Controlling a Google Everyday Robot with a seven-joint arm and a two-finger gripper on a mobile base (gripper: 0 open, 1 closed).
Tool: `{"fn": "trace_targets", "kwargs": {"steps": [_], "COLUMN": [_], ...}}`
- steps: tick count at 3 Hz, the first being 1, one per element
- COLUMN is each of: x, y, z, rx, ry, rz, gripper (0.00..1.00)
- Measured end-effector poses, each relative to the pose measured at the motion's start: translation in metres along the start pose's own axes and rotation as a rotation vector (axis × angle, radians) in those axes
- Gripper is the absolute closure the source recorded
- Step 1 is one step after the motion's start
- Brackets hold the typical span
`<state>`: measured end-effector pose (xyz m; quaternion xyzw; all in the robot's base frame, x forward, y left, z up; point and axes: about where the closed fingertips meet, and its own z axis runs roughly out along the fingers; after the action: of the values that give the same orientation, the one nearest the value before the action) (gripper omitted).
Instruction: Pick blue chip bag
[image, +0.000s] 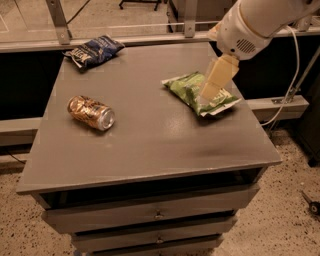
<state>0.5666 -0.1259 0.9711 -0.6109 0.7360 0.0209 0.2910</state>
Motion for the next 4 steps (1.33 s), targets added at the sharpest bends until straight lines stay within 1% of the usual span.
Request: {"fn": "trace_targets", "kwargs": {"steps": [1,2,3,4], "x": [-0.043,-0.046,-0.057,-0.092], "y": [-0.048,-0.049,-0.057,-0.093], "z": [0.034,0.038,0.053,0.094], "rx": [0.047,0.051,0.067,0.112], "ry": [-0.145,-0.151,-0.180,-0.246], "rz": [-0.001,0.002,0.018,0.055], "gripper": [0.00,0.00,0.00,0.00]}}
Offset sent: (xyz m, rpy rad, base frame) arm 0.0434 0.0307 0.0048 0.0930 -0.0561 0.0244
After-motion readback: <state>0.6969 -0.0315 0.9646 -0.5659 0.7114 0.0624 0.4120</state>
